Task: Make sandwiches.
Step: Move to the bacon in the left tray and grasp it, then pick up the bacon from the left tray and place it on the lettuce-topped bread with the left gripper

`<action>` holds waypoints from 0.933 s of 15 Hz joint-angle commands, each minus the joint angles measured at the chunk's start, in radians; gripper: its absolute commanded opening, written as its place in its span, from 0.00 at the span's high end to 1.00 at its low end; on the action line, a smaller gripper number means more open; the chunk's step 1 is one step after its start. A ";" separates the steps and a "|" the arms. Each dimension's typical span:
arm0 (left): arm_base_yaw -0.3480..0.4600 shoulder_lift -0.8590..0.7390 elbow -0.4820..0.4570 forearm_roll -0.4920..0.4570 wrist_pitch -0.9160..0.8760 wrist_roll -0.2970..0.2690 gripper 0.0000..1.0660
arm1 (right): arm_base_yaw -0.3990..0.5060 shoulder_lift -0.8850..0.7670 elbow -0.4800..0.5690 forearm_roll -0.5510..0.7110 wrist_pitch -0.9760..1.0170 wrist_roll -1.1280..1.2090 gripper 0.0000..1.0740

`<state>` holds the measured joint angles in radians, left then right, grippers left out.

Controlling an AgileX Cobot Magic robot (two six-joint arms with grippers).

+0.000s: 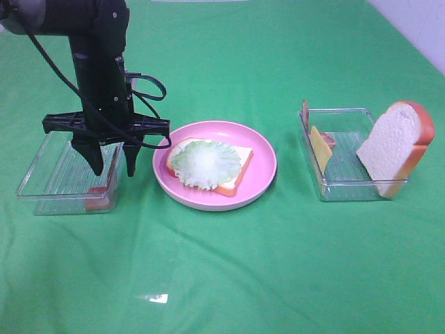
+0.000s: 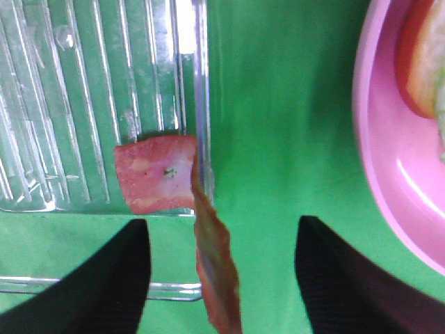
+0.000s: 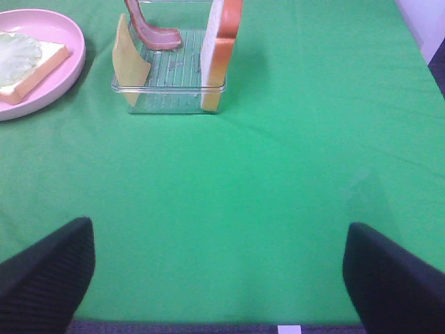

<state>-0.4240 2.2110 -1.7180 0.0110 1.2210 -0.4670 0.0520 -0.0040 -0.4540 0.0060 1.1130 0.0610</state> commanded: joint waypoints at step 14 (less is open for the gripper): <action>-0.005 -0.146 -0.026 0.100 0.099 0.112 1.00 | -0.004 -0.026 0.003 -0.001 -0.011 -0.009 0.12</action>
<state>-0.4240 2.0780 -1.7420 0.1080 1.2200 -0.3680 0.0520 -0.0040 -0.4540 0.0060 1.1130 0.0610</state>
